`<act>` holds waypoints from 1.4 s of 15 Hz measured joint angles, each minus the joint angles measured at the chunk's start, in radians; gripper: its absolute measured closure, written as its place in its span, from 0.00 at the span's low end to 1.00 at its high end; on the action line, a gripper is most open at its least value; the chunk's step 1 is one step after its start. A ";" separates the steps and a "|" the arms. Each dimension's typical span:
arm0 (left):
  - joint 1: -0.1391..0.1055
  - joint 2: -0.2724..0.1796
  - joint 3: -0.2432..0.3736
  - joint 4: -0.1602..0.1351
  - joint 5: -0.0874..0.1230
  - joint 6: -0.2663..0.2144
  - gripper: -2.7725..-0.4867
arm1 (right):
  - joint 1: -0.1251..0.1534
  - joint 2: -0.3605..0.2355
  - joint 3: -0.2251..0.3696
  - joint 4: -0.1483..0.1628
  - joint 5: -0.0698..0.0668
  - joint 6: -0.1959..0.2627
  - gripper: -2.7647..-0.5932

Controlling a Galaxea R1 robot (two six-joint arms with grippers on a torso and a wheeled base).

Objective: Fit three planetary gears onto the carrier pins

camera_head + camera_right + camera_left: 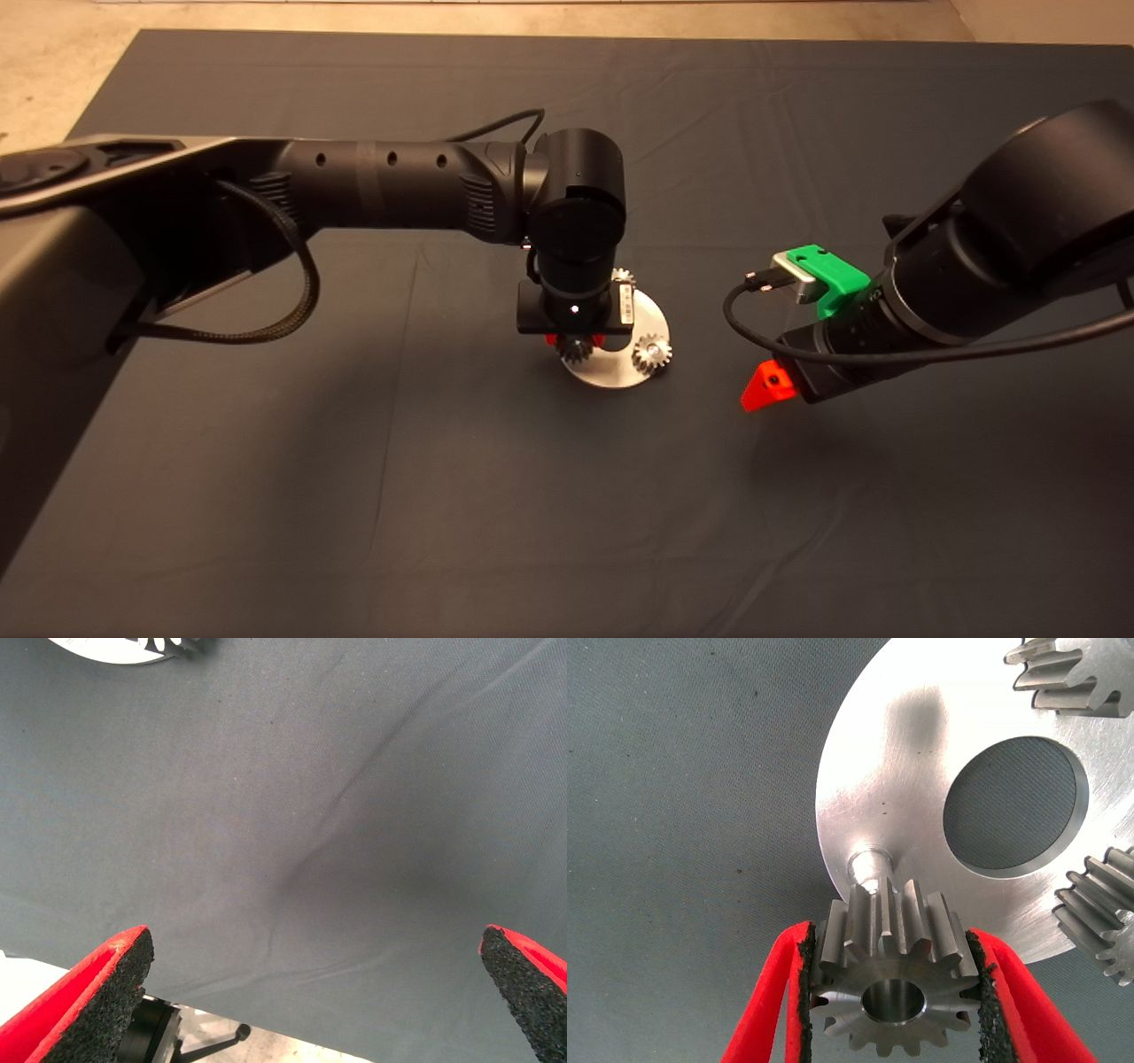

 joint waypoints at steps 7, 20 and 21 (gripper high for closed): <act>-0.007 0.006 -0.037 -0.018 -0.002 0.045 0.82 | 0.000 0.002 0.000 0.000 0.000 0.000 0.01; -0.011 0.008 -0.075 -0.012 -0.016 0.073 0.83 | 0.000 0.002 0.000 0.000 -0.001 0.000 0.01; -0.011 0.008 -0.075 -0.012 -0.014 0.073 0.83 | 0.000 0.003 0.000 0.000 0.000 0.000 0.01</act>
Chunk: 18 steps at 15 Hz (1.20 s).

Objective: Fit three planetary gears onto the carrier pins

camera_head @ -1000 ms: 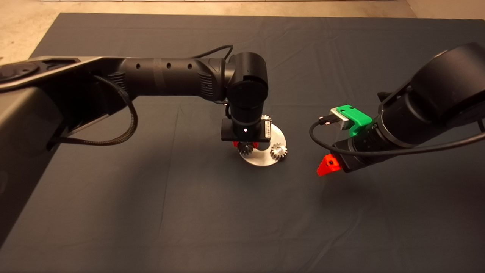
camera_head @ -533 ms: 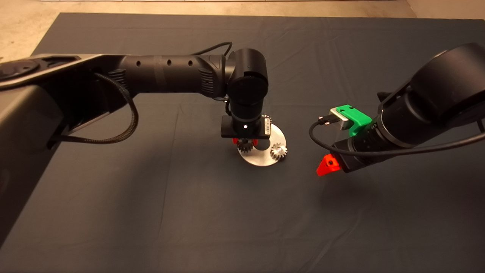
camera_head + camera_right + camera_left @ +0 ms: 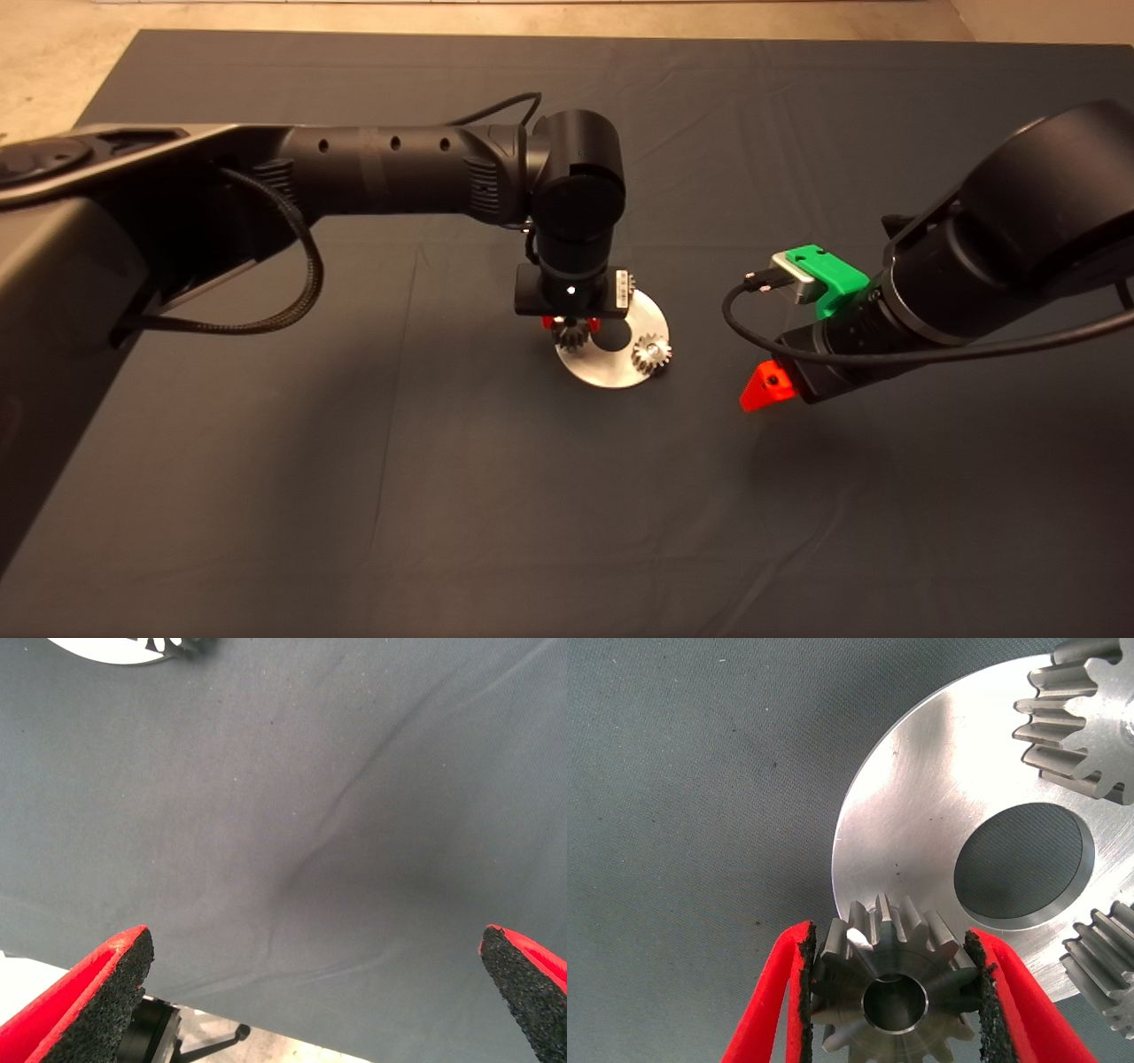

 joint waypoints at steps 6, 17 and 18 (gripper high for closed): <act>-0.003 0.000 0.000 -0.003 0.003 0.000 0.83 | 0.000 0.000 0.000 0.000 0.000 0.000 0.01; -0.005 -0.003 0.000 -0.005 0.009 0.000 0.83 | -0.008 0.000 0.000 0.000 0.000 0.000 0.01; -0.005 -0.003 0.000 -0.006 0.009 0.000 0.83 | -0.008 0.000 0.000 0.000 0.000 0.000 0.01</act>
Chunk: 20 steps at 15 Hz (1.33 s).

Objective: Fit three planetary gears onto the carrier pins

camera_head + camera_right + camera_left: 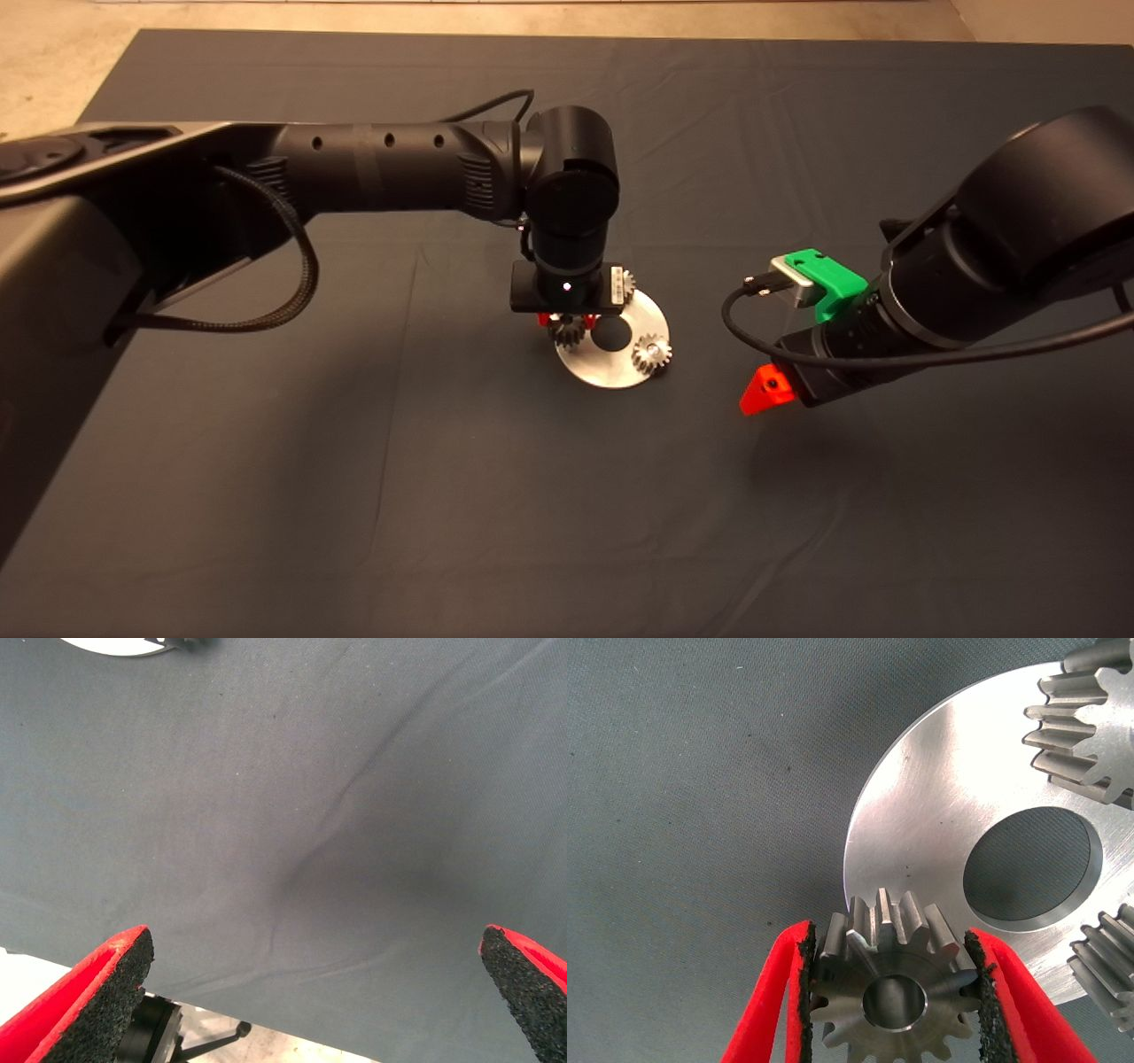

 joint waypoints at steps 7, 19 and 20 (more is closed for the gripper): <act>-0.001 0.000 0.000 -0.011 0.000 0.000 0.83 | 0.000 0.000 0.000 0.000 0.000 0.000 0.01; -0.003 0.000 0.006 -0.045 0.002 -0.001 0.83 | 0.000 0.000 0.000 0.000 0.000 0.000 0.01; -0.003 0.000 0.006 -0.045 0.002 -0.001 0.83 | 0.000 0.000 0.000 0.000 0.000 0.000 0.01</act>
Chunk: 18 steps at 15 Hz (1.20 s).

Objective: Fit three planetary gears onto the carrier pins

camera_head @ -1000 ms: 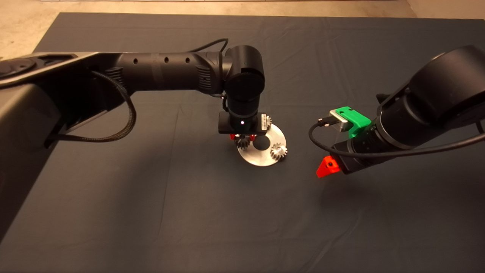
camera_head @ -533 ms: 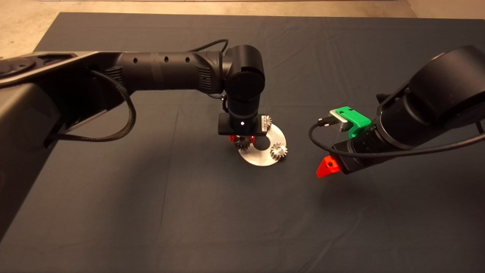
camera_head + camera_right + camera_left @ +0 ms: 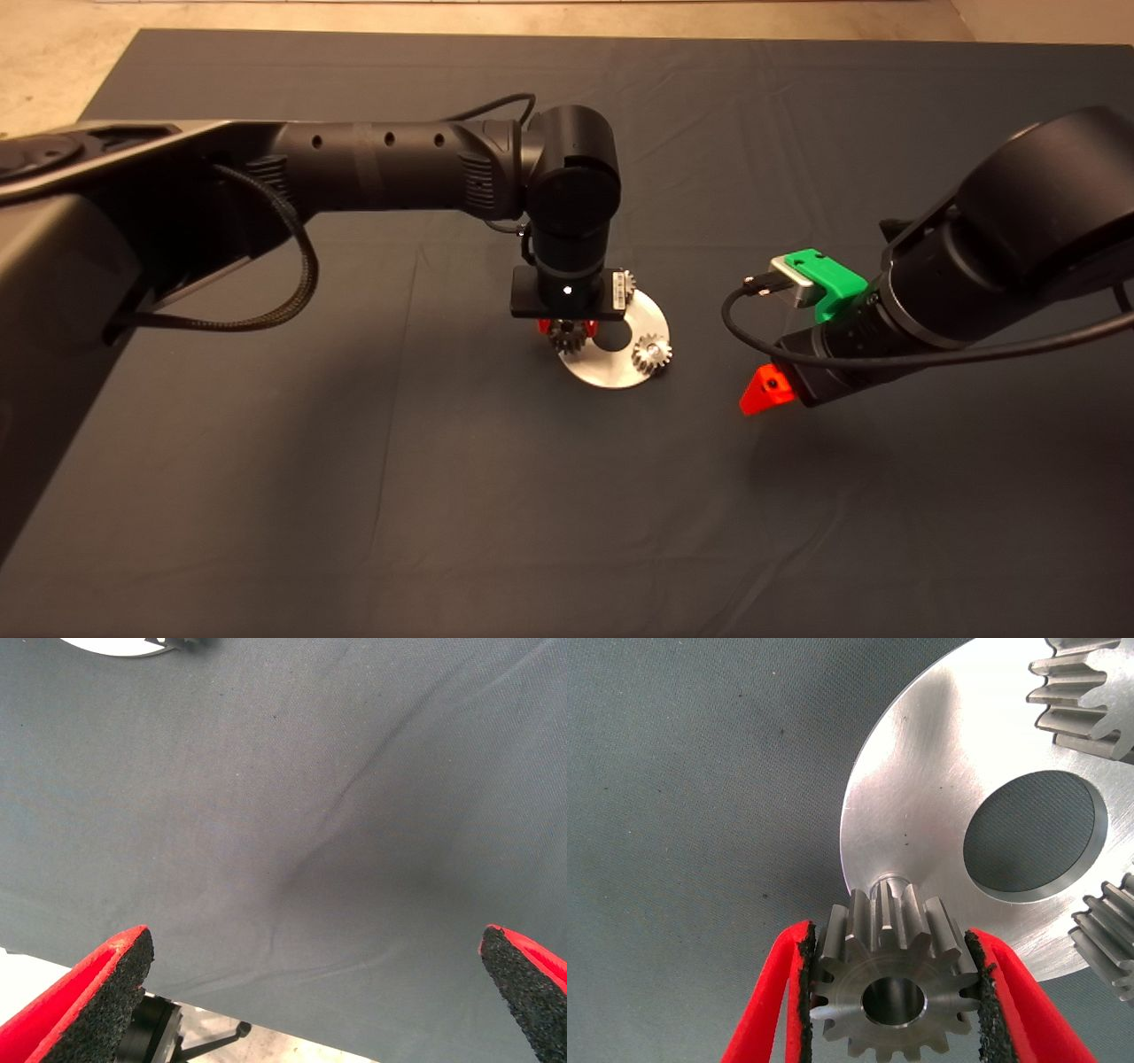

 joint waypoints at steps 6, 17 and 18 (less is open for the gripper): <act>0.000 0.000 0.000 0.000 0.000 0.001 0.83 | 0.000 0.000 0.000 0.000 0.000 0.000 0.01; -0.003 0.005 -0.028 -0.004 -0.003 0.054 0.83 | 0.000 0.000 0.000 0.000 0.000 0.000 0.01; -0.003 0.005 -0.029 -0.004 -0.003 0.059 0.83 | 0.000 0.000 0.000 0.000 0.000 0.000 0.01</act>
